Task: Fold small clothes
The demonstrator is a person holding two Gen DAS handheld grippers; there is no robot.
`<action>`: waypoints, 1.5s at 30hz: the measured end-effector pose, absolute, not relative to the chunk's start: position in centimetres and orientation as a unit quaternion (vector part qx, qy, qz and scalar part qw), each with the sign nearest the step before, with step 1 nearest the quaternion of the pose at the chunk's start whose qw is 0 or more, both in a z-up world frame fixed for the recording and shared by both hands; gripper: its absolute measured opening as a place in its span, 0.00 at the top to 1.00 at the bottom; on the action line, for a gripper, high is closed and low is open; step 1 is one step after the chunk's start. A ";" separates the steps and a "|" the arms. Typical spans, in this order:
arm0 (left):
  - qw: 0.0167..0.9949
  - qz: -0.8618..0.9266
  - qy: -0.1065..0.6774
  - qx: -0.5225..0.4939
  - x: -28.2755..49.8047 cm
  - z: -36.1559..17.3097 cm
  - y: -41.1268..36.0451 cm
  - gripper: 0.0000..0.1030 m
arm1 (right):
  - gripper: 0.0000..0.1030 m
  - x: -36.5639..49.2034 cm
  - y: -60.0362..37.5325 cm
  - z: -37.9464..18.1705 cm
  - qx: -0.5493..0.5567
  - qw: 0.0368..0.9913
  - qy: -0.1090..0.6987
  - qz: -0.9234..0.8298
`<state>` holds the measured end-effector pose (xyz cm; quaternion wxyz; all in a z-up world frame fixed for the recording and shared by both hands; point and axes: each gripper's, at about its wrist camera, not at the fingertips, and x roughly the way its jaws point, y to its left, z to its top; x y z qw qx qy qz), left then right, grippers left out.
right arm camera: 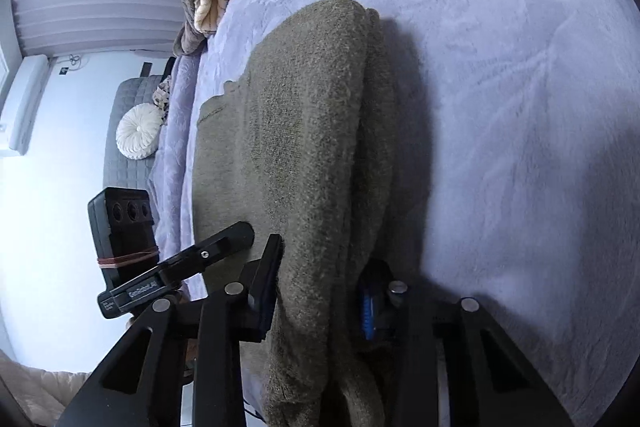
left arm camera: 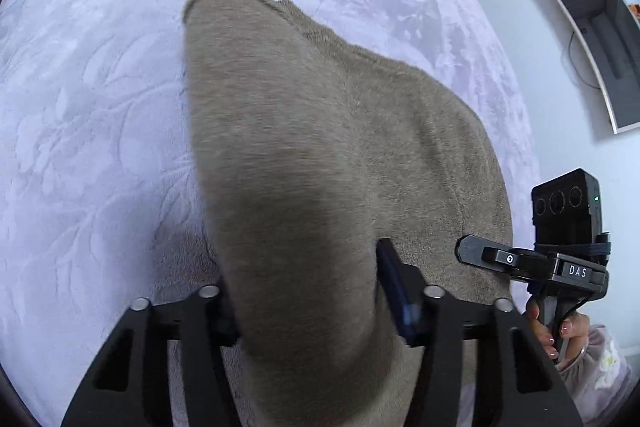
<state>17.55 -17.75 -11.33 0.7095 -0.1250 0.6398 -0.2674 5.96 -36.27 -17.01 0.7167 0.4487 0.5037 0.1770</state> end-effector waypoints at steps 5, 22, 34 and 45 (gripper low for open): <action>0.701 -0.307 0.624 -0.158 17.1 -9.4 -16.6 0.54 | 0.68 5.1 -34.9 -15.0 0.475 0.713 0.481 0.186; 0.718 -0.306 0.608 -0.141 9.3 -3.7 -3.4 0.54 | 0.68 0.1 -22.3 -11.8 0.489 0.699 0.476 0.214; 0.727 -0.179 0.651 -0.123 4.6 -8.6 6.0 0.54 | 0.67 1.2 -14.8 -15.6 0.410 0.691 0.576 0.148; 0.753 -0.191 0.622 -0.098 3.0 -5.3 7.4 0.54 | 0.92 -2.6 -15.3 -8.4 0.251 0.775 0.572 0.094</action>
